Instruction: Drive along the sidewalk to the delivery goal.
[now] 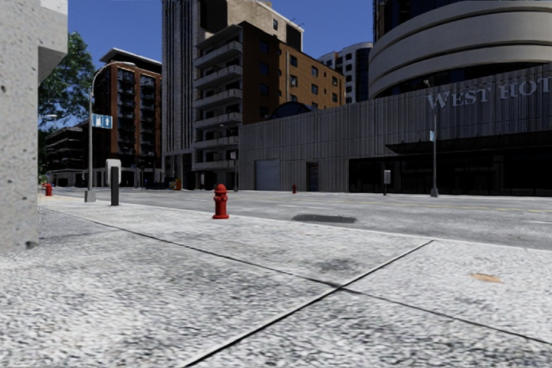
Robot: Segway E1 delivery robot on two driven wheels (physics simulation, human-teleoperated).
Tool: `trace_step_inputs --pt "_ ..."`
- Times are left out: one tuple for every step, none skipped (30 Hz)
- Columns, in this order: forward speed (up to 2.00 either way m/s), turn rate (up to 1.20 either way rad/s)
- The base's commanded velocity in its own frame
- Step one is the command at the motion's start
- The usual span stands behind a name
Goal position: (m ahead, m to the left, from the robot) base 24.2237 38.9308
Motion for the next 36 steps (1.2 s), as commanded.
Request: trace_step_inputs --pt "2.00 0.45" --pt "2.00 0.45" --pt "2.00 0.45" --pt "2.00 0.45" --pt "2.00 0.45" --pt "2.00 0.45" --pt "2.00 0.45" --pt "2.00 0.45" --pt "2.00 0.45" --pt "2.00 0.45" --pt "2.00 0.45" --pt "2.00 0.45" --pt "2.00 0.45" --pt "2.00 0.45" --pt "2.00 0.45" --pt "2.00 0.45" --pt "2.00 0.45" --pt "2.00 0.45" --pt "2.00 0.45" --pt "2.00 0.45" --pt "2.00 0.45" --pt "2.00 0.45" --pt "2.00 0.45" --pt "2.00 0.45" --pt "2.00 0.45" --pt "2.00 0.45" --pt "2.00 0.45" --pt "2.00 0.45" --pt "2.00 0.45" --pt "2.00 0.45" --pt "2.00 0.45" --pt "2.00 0.45" --pt "2.00 0.45" --pt "2.00 0.45" --pt "2.00 0.45" --pt "2.00 0.45"
